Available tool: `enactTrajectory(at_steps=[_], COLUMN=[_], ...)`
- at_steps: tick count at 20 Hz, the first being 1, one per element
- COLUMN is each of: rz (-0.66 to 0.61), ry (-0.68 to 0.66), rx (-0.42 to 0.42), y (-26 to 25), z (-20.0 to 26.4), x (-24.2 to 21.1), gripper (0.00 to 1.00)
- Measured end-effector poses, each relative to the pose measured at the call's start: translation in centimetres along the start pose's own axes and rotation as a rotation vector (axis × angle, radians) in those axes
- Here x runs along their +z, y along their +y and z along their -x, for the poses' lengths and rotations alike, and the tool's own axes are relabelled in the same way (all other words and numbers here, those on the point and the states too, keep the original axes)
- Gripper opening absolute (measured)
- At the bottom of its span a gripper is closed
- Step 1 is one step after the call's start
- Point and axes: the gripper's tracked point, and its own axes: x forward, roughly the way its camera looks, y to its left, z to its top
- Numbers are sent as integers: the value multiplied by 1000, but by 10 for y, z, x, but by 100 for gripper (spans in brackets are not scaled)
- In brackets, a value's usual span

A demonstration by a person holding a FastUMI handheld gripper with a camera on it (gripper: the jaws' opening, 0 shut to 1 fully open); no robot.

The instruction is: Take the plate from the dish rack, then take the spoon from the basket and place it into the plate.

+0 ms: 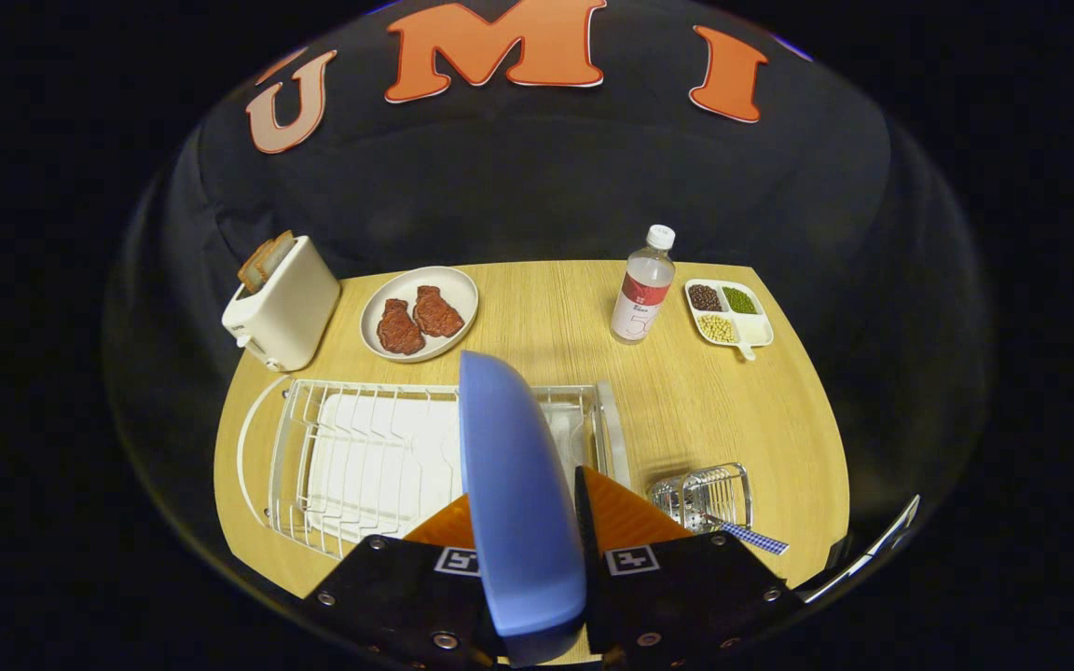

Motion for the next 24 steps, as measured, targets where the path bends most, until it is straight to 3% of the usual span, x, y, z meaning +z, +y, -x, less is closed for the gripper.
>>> enactTrajectory(at_steps=[11,18,20,24], rz=[-19,-59,-58,-78], ry=[-49,57,60,62], rx=[223,364,416,428], y=[-14,-5,1,-5], z=[60,37,28,5], x=[-127,-214,-219,-229], gripper=[32,32,32,33])
